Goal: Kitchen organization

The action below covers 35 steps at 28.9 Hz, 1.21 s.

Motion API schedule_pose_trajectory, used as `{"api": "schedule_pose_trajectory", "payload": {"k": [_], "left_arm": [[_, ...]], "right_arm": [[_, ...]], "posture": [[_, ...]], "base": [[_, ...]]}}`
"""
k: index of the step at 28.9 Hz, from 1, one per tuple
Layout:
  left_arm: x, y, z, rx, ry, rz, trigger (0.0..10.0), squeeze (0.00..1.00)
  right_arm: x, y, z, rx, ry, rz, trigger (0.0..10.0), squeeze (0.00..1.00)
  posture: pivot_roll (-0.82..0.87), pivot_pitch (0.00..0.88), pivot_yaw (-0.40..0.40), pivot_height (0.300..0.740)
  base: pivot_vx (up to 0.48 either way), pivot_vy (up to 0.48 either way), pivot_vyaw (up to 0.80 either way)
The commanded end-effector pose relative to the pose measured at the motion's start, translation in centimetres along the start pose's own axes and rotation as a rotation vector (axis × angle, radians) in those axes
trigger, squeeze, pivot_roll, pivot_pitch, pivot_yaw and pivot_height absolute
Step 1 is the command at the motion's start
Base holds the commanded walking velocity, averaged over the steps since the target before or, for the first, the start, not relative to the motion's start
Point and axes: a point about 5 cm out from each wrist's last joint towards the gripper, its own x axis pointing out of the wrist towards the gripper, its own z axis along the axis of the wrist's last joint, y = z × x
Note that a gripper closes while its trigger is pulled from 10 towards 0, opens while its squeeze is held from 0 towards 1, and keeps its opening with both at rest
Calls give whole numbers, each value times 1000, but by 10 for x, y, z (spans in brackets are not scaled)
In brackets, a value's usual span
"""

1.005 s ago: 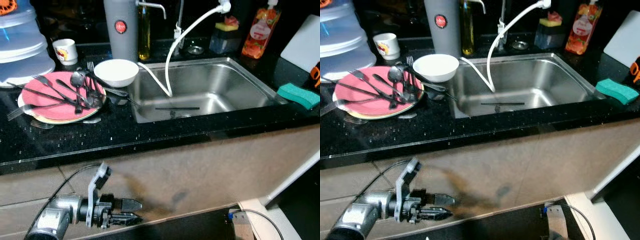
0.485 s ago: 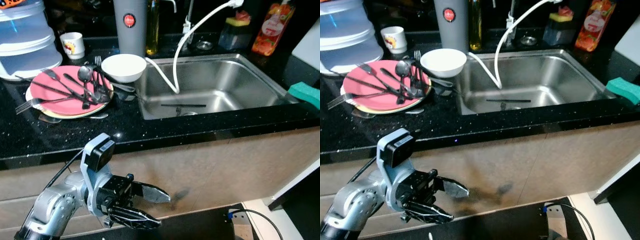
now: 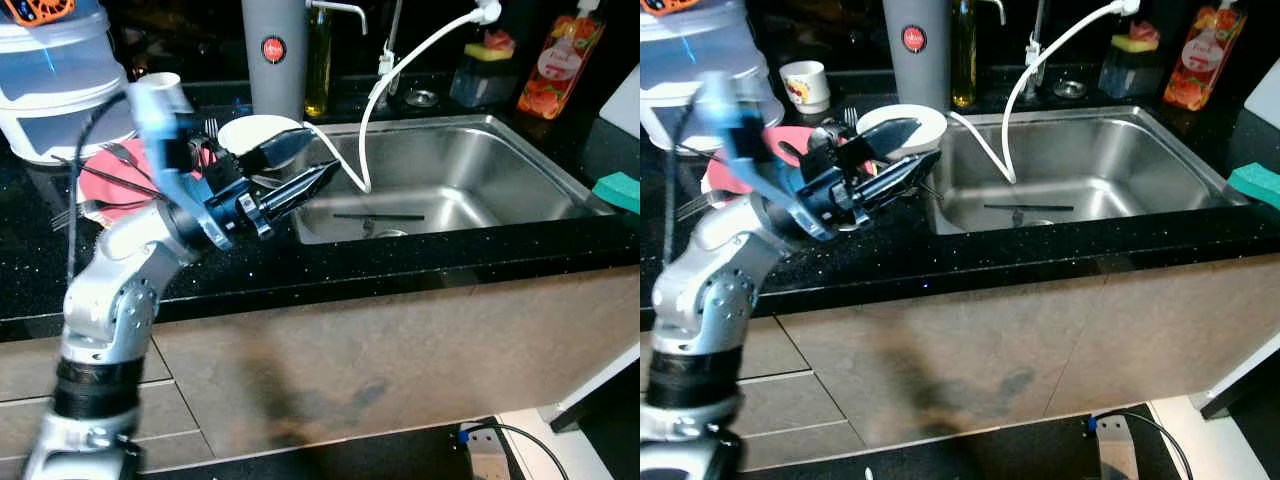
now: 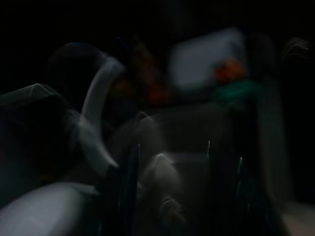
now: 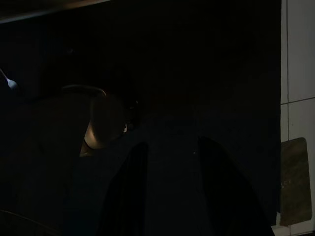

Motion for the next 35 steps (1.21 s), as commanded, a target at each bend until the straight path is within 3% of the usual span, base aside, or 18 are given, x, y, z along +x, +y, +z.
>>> {"api": "schedule_pose_trajectory", "payload": {"k": [1,3,4,5,7,9,10,11,13,17,21,25,29,35], "left_arm": [[-1,12,-2,117,84,94,10000,0],[-3,19,-1,161,109,139,10000,0],[-10,37,-2,369,249,229,10000,0],[-10,37,-2,369,249,229,10000,0],[-19,49,-5,559,382,259,10000,0],[-30,59,-7,702,500,233,10000,0],[-30,59,-7,702,500,233,10000,0],[-39,66,-8,809,598,191,10000,0],[-42,68,-9,819,623,176,10000,0],[-65,85,-11,899,809,61,10000,0],[-86,100,-6,876,918,-2,10000,0],[-94,106,-2,871,980,-42,10000,0],[-114,115,6,823,1126,-148,10000,0],[-119,122,-2,803,1162,-170,10000,0]], "right_arm": [[0,2,-1,0,5,4,10000,0],[0,2,-2,-1,6,4,10000,0],[0,2,-2,-5,7,6,10000,0],[0,2,-2,-5,7,6,10000,0],[0,3,-2,-8,8,8,10000,0],[0,3,-2,-8,9,8,10000,0],[0,3,-2,-8,9,8,10000,0],[1,4,-2,-8,10,9,10000,0],[1,4,-2,-9,10,9,10000,0],[1,5,-3,-13,12,12,10000,0],[1,6,-3,-13,12,13,10000,0],[1,6,-3,-13,12,13,10000,0],[1,7,-3,-19,13,16,10000,0],[1,7,-2,-22,13,15,10000,0]], "posture": [[12,0,8,740],[15,0,6,740],[15,0,6,740],[15,0,6,740],[15,0,6,740],[18,0,5,740],[18,0,5,740],[20,0,6,740],[20,0,6,740],[34,2,5,740],[41,1,7,740],[47,0,9,740],[54,0,12,740],[45,0,10,740]], "base": [[0,0,0],[0,0,0],[0,0,0],[0,0,0],[0,0,0],[0,0,0],[0,0,0],[0,0,0],[0,0,0],[0,0,0],[0,0,0],[0,0,0],[0,0,0],[0,0,0]]}}
